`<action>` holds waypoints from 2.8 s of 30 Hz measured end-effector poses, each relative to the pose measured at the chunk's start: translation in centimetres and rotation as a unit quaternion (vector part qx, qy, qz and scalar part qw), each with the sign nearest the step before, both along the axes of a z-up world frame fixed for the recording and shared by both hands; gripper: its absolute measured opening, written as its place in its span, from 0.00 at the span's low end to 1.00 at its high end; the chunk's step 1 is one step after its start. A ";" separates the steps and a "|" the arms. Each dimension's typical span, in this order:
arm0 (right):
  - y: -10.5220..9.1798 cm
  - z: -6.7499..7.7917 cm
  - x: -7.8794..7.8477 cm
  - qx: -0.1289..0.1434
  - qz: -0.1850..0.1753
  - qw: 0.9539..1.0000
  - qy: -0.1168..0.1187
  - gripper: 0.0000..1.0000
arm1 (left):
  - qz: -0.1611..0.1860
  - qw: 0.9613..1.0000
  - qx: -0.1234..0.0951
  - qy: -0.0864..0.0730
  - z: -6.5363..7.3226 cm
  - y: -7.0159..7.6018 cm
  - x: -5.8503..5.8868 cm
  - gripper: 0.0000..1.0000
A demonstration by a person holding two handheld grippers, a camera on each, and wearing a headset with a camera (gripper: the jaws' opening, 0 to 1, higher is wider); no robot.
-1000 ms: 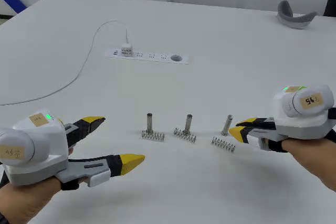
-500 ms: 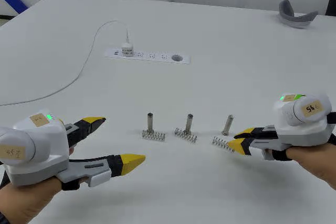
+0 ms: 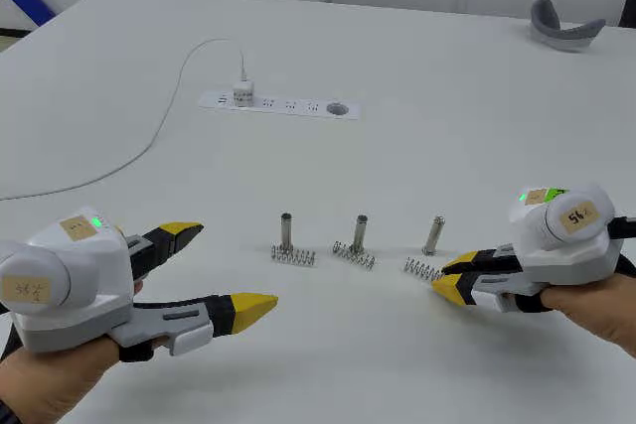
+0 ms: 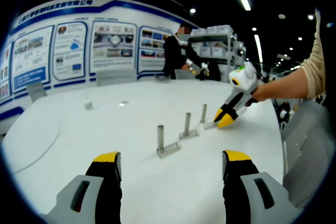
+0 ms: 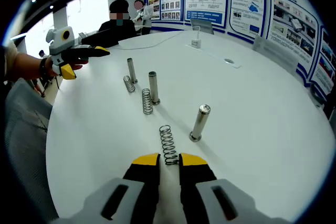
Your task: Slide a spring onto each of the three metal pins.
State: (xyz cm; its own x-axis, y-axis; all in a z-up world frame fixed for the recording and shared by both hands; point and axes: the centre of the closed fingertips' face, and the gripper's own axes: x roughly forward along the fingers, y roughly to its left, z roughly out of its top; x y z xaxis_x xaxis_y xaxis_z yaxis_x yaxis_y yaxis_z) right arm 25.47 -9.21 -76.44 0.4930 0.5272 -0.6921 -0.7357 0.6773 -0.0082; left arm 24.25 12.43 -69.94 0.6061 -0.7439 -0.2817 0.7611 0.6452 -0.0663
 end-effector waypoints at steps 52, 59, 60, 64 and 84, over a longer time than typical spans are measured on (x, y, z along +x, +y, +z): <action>6.8 3.3 -3.6 0.007 0.143 0.990 -0.003 0.11 | -0.114 0.993 0.006 0.011 -1.4 -7.1 -2.9 0.57; 8.1 4.0 -4.1 0.010 0.166 0.986 -0.004 0.11 | -0.131 0.991 0.011 0.009 -1.5 -8.1 -3.3 0.54; 8.2 4.0 -4.2 0.010 0.169 0.986 -0.005 0.11 | -0.133 0.991 0.012 0.010 -1.5 -8.1 -3.3 0.54; 8.8 4.1 -4.6 0.012 0.184 0.983 -0.002 0.11 | -0.142 0.990 0.013 0.010 -1.5 -8.6 -3.6 0.50; 10.0 3.9 -6.8 0.008 0.240 0.971 0.018 0.11 | -0.181 0.983 0.032 -0.002 -1.9 -9.7 -5.0 0.29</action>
State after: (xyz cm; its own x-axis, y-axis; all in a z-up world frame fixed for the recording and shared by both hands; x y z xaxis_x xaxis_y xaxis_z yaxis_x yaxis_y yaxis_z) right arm 18.65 0.78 -72.57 0.1643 0.7007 -0.6943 -0.9661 0.2564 0.0301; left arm 19.30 2.74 -71.88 0.3064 -0.8918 -0.3328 0.9416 0.3354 -0.0317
